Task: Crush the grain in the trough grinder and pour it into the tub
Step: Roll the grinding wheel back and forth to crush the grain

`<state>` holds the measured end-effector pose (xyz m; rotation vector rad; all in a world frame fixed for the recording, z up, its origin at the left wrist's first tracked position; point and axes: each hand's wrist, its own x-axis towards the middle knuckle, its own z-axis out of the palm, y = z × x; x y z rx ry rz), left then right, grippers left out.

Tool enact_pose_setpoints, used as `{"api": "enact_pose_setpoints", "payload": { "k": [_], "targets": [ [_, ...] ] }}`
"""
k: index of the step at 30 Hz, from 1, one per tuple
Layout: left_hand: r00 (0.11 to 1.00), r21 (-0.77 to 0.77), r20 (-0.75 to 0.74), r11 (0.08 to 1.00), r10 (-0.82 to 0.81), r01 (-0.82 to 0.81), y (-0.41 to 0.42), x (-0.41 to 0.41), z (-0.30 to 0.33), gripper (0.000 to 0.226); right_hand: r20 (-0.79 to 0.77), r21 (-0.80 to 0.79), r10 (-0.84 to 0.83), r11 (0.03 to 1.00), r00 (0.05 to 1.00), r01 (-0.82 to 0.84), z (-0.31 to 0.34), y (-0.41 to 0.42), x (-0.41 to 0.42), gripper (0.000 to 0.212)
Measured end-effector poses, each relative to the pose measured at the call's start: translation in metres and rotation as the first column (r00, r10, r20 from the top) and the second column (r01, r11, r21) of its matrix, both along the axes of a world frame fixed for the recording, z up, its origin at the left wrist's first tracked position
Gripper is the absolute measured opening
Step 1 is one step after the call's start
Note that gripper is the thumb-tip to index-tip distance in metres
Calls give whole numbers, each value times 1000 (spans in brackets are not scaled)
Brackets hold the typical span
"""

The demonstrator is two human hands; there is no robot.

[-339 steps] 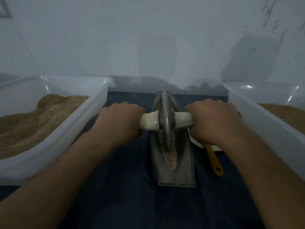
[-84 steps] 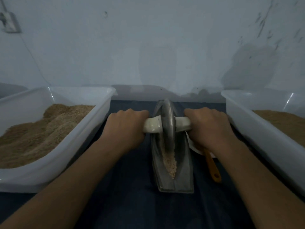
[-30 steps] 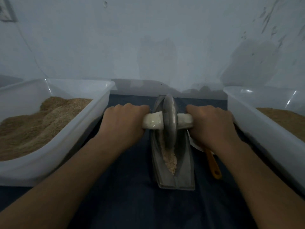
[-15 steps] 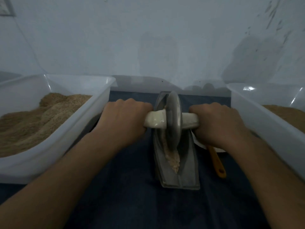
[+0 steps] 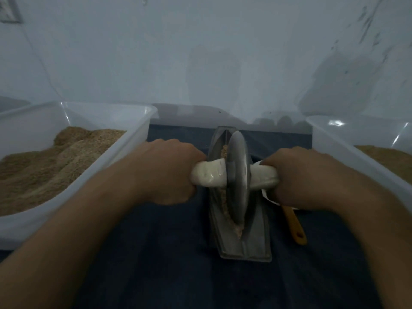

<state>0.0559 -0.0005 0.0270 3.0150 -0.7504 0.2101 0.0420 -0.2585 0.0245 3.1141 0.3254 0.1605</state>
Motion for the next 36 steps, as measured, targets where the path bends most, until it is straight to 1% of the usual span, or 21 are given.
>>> {"api": "enact_pose_setpoints", "payload": {
  "k": [2, 5, 7, 8, 9, 10, 12, 14, 15, 17, 18, 20, 22, 24, 25, 27, 28, 29, 32, 34, 36],
  "targets": [
    [993, -11, 95, 998, 68, -67, -5, 9, -10, 16, 166, -54, -16, 998, 986, 25, -8, 4, 12, 15],
    [943, -38, 296, 988, 152, -147, -13, 24, -28, 17, 407, -54, -51, 995, 912, 80, -24, 11, 29, 16],
    [913, -42, 380, 989, 147, -142, -17, 30, -33, 19, 480, -65, -60, 993, 875, 103, -30, 14, 34, 13],
    [912, -38, 385, 990, 141, -137, -16, 31, -33, 20, 484, -75, -56, 992, 873, 106, -30, 15, 35, 12],
    [924, -37, 358, 991, 134, -130, -15, 30, -31, 20, 469, -77, -49, 992, 882, 96, -29, 14, 35, 13],
    [946, -40, 298, 992, 126, -119, -14, 27, -29, 20, 429, -69, -38, 995, 903, 75, -27, 11, 33, 16],
    [987, -24, 131, 996, 90, -87, -8, 17, -17, 24, 278, -56, -2, 998, 961, 19, -16, 5, 23, 21],
    [999, 9, -32, 999, 37, -37, -1, 8, -4, 18, 114, -59, 22, 998, 993, -15, -4, 0, 9, 16],
    [994, 10, -104, 1000, 17, -16, 2, 3, 1, 17, 62, -55, 29, 998, 998, -25, 0, 0, 3, 12],
    [983, -7, -183, 1000, -11, 10, 5, 0, 5, 21, 46, -53, 37, 998, 998, -35, 2, 1, -4, 9],
    [984, -5, -180, 1000, -8, 8, 5, 2, 3, 19, 69, -64, 34, 998, 997, -29, 2, 2, -3, 9],
    [996, 8, -82, 999, 44, -43, 0, 8, -6, 16, 162, -90, 9, 996, 987, 6, -3, 7, 5, 13],
    [985, -10, 129, 993, 117, -117, -6, 20, -20, 19, 277, -73, -40, 995, 960, 62, -11, 12, 18, 22],
    [934, -27, 330, 991, 133, -132, -14, 31, -31, 18, 383, -56, -77, 993, 921, 106, -20, 15, 27, 23],
    [909, -31, 398, 991, 128, -126, -16, 35, -34, 18, 429, -65, -82, 990, 900, 122, -24, 16, 31, 20],
    [887, -35, 444, 992, 124, -122, -18, 38, -34, 18, 466, -72, -86, 988, 881, 135, -29, 15, 33, 16],
    [898, -37, 423, 992, 125, -121, -18, 37, -32, 19, 453, -64, -83, 990, 888, 125, -28, 14, 33, 16],
    [921, -36, 367, 992, 126, -121, -17, 34, -29, 21, 425, -53, -68, 994, 903, 100, -25, 13, 31, 18],
    [994, 13, 73, 997, 81, -82, -7, 20, -15, 19, 245, -86, 25, 996, 969, -4, -10, 7, 17, 21],
    [995, 22, -90, 999, 33, -31, 2, 9, -4, 13, 121, -107, 51, 993, 991, -38, 0, 4, 3, 15],
    [986, 0, -170, 1000, 1, -1, 5, 3, 1, 11, 48, -87, 54, 995, 997, -49, 4, 3, -6, 12]
  ]
}}
